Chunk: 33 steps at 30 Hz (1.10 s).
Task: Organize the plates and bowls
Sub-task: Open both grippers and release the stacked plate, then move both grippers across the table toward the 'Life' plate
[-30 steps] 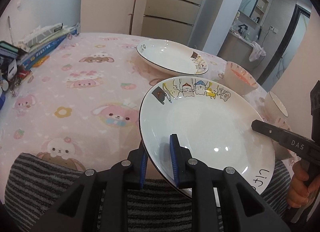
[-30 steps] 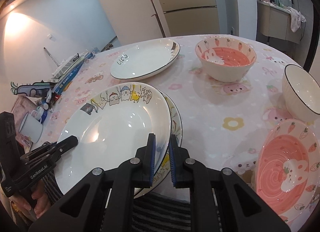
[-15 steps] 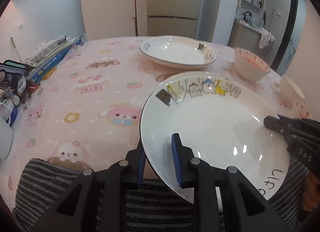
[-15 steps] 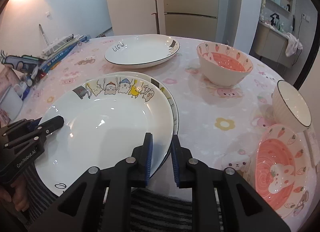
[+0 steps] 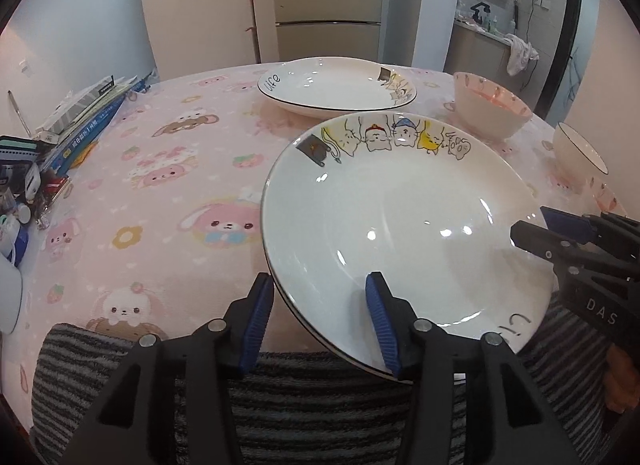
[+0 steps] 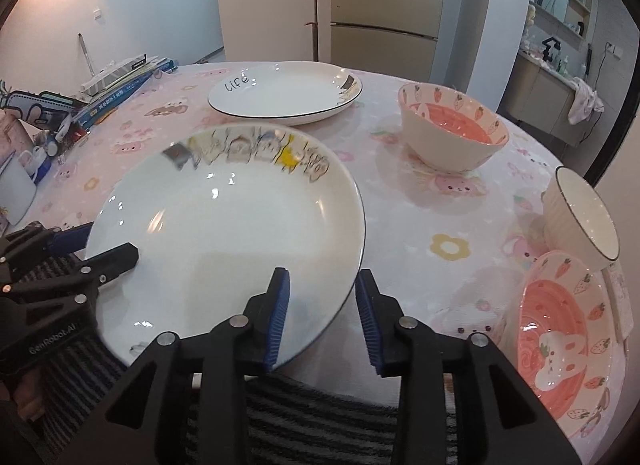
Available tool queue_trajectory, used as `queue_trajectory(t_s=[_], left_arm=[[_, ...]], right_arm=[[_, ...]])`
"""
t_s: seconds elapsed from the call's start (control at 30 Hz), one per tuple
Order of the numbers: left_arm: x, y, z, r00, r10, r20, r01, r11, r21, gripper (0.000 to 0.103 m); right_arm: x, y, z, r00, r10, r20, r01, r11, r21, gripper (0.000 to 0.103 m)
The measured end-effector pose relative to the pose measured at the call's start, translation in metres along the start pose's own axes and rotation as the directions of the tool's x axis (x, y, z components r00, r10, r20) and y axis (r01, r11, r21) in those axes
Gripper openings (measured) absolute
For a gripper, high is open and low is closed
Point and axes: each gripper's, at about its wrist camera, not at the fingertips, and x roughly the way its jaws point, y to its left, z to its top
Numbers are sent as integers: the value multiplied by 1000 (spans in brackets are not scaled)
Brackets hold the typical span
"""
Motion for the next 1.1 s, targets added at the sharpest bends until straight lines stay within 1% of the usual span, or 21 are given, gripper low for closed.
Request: queue_trajectory(t_s=[0.03, 0.1, 0.17, 0.27, 0.33, 0.37, 0.4, 0.43, 0.53, 0.63, 0.7, 0.73, 0.77, 0.8, 0.83, 0.87, 0.9, 0.93, 1.0, 1.03, 1.1], left_arm=[[0, 0, 0, 1000, -4, 0, 4, 1000, -2, 56], [-1, 2, 0, 1000, -10, 1, 10, 1000, -10, 62], [-2, 3, 0, 1000, -18, 10, 19, 1000, -15, 64], [-4, 4, 0, 1000, -24, 19, 24, 999, -21, 69], [-5, 5, 0, 1000, -5, 23, 5, 999, -32, 76], [-6, 7, 0, 1000, -1, 24, 2, 999, -38, 77], [-7, 8, 0, 999, -13, 33, 14, 999, -43, 77], [-9, 9, 0, 999, -21, 41, 23, 999, -46, 77], [-20, 13, -1, 994, -40, 99, 46, 997, -58, 77], [-34, 15, -2, 985, -42, 169, 54, 996, -67, 77], [-45, 16, -1, 976, -32, 218, 47, 997, -67, 77], [-52, 15, 0, 969, 3, 247, 14, 998, -67, 79], [-62, 12, 1, 956, 68, 285, -53, 997, -60, 82], [-70, 9, 2, 940, 119, 320, -108, 993, -52, 88], [-82, 7, 3, 916, 156, 369, -150, 988, -45, 89], [-92, 7, 5, 906, 160, 392, -155, 987, -45, 89], [-97, 10, 7, 904, 155, 399, -148, 988, -48, 89], [-108, 13, 11, 902, 134, 411, -124, 991, -51, 89], [-124, 18, 17, 893, 114, 435, -96, 993, -62, 89], [-135, 19, 21, 885, 111, 453, -89, 994, -69, 89], [-159, 20, 28, 858, 101, 503, -76, 995, -71, 89]], right_arm=[[0, 0, 0, 1000, 1, -1, -1, 1000, -2, 34], [1, 2, 0, 1000, -2, -3, 2, 1000, -5, 40], [1, 2, -1, 1000, 0, -1, 0, 1000, -7, 42], [0, 2, 0, 1000, 1, 1, -1, 1000, -3, 44], [-1, 1, 0, 1000, 21, 11, -21, 1000, -1, 45], [-2, -1, 0, 999, 34, 20, -35, 999, 4, 48], [-2, -2, 1, 999, 41, 28, -41, 999, 14, 48], [-3, -5, 2, 999, 34, 37, -35, 999, 28, 48], [-8, -10, 3, 997, 29, 67, -33, 998, 60, 48], [-17, -11, 5, 992, -9, 122, 1, 998, 63, 48], [-26, -11, 6, 984, -42, 172, 31, 997, 65, 48], [-30, -12, 7, 980, -55, 191, 42, 997, 71, 48], [-35, -13, 8, 975, -71, 213, 55, 995, 81, 48], [-41, -14, 10, 969, -83, 233, 63, 994, 91, 48], [-47, -16, 12, 965, -95, 246, 71, 992, 103, 49], [-53, -18, 16, 962, -105, 251, 79, 990, 113, 49], [-61, -20, 20, 960, -108, 258, 78, 989, 123, 49], [-70, -22, 24, 957, -101, 270, 69, 989, 129, 49], [-92, -23, 32, 947, -104, 304, 69, 990, 125, 49], [-104, -23, 35, 937, -116, 330, 79, 989, 122, 49], [-129, -23, 41, 910, -136, 393, 95, 988, 122, 51]])
